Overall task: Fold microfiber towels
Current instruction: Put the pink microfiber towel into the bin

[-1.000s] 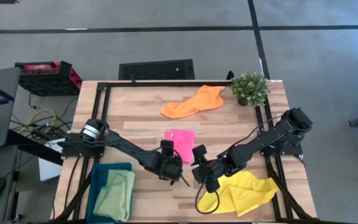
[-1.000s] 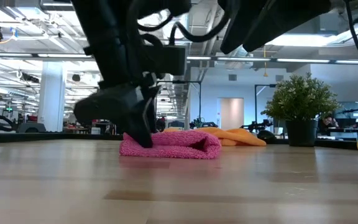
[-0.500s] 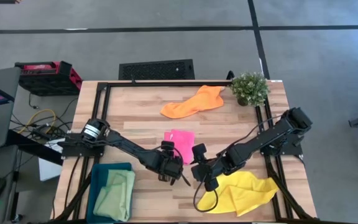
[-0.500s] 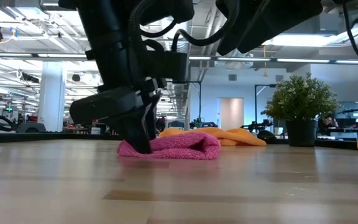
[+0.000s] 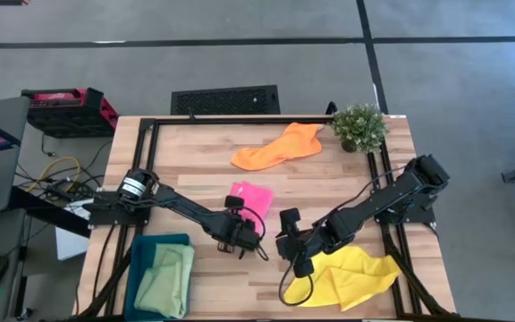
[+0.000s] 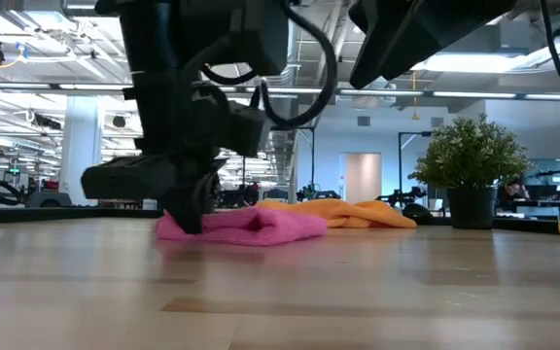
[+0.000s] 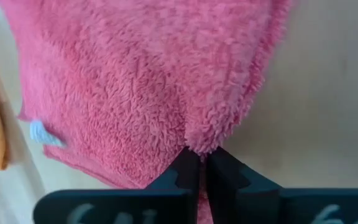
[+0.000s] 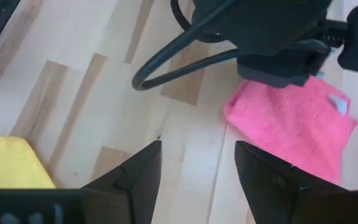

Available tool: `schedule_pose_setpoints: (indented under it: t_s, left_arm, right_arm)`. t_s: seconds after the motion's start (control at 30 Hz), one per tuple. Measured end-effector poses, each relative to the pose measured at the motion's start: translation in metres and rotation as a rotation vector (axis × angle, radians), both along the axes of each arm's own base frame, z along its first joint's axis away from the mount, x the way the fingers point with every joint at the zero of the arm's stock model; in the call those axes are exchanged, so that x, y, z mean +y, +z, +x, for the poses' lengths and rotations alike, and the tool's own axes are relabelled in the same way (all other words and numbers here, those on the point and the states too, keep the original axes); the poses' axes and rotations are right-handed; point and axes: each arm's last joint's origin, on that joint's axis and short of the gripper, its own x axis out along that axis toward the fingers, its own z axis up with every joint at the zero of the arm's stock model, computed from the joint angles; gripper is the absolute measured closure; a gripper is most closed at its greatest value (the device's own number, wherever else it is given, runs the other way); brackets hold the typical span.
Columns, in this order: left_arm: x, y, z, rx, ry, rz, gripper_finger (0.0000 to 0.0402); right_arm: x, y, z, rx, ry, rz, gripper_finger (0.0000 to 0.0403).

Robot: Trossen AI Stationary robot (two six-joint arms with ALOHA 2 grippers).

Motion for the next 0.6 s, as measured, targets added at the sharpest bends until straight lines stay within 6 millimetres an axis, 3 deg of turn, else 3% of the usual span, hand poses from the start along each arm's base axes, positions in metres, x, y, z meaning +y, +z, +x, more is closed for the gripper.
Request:
schedule_pose_setpoints:
  t_s: [0.2, 0.4, 0.6]
  left_arm:
    - [0.003, 0.008, -0.005, 0.13, -0.103, -0.056, 0.04]
    - [0.005, 0.031, -0.002, 0.21, -0.084, -0.118, 0.0401]
    - [0.006, 0.072, -0.005, 0.215, -0.042, -0.127, 0.0401]
  right_arm:
    - [0.0, 0.0, 0.0, -0.001, -0.032, 0.023, 0.0177]
    - [0.002, 0.0, -0.001, -0.002, -0.028, 0.024, 0.0177]
    - [0.001, 0.0, -0.001, -0.003, -0.03, 0.021, 0.0177]
